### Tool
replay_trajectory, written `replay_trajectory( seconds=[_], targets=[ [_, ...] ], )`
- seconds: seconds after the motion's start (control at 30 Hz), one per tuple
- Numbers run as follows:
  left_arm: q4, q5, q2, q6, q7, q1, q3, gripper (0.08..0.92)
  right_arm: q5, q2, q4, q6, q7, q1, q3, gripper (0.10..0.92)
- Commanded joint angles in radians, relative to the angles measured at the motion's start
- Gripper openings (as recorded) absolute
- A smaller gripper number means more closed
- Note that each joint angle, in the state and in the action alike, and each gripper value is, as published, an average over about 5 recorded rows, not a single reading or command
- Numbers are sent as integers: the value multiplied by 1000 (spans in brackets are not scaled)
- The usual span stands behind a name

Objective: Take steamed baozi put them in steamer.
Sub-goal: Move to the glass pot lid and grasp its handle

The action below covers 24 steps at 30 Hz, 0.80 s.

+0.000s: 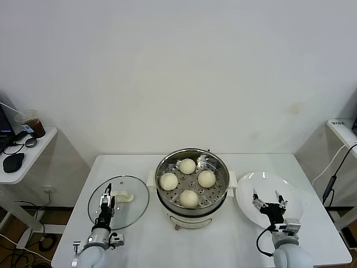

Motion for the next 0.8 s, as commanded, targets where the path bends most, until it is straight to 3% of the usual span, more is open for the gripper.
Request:
replay_trajectory(
  seconds=[0.03, 0.8],
  targets=[
    [58, -4, -4, -2, -31, -38, 1, 823, -5, 3, -2, 4, -1, 0, 1, 823],
    [125, -16, -14, -8, -22, -130, 7, 823, -37, 11, -24, 19, -1, -13, 1, 823]
  ],
)
